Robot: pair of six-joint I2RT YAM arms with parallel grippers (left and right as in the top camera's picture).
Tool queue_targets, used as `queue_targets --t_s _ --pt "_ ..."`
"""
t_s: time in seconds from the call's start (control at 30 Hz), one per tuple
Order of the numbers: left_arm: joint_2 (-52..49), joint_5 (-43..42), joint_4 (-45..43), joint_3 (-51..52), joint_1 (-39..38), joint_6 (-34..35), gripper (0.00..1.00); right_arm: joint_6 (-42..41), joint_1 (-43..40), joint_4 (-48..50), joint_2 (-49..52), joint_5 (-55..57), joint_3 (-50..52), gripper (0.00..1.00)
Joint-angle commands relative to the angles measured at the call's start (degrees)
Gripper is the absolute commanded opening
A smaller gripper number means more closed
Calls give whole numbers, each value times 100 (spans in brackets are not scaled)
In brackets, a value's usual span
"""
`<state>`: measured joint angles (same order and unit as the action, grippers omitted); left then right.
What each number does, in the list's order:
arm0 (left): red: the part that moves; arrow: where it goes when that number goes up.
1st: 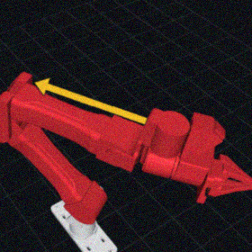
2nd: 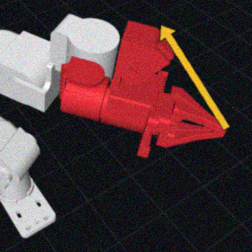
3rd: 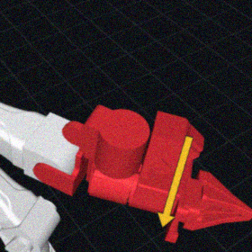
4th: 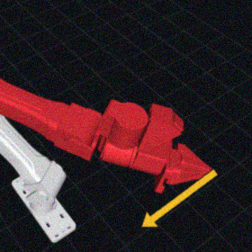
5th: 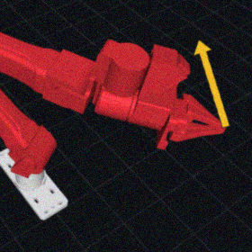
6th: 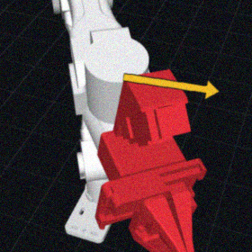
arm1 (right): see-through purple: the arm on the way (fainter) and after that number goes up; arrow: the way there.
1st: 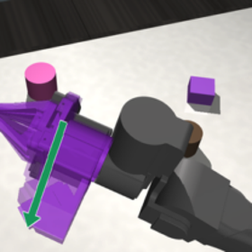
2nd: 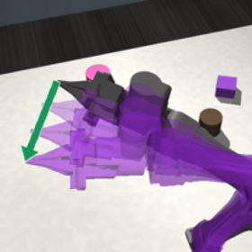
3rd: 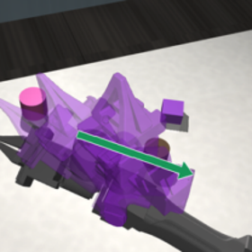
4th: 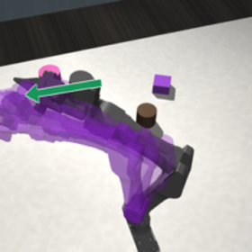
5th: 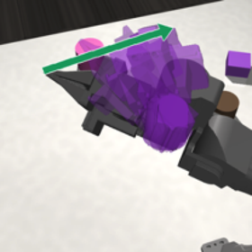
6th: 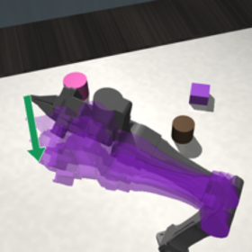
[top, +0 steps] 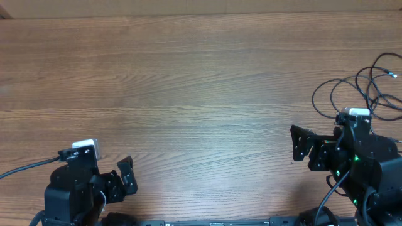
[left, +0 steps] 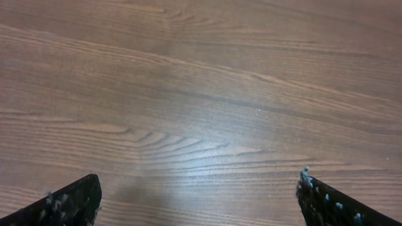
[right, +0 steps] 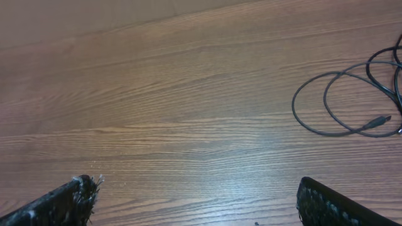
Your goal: Untangle cables
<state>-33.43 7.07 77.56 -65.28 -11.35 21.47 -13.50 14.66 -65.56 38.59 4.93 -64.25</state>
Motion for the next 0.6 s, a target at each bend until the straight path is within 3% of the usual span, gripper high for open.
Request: queue_targets --t_s 0.0,0.33,0.57 --pt "46 83 31 33 9 -4 100 -22 13 31 4 59 39 100" --pt "46 83 31 31 9 -4 100 -20 11 20 2 59 39 100" --pt "46 83 31 31 9 -4 99 466 -413 332 -133 407 55 100"
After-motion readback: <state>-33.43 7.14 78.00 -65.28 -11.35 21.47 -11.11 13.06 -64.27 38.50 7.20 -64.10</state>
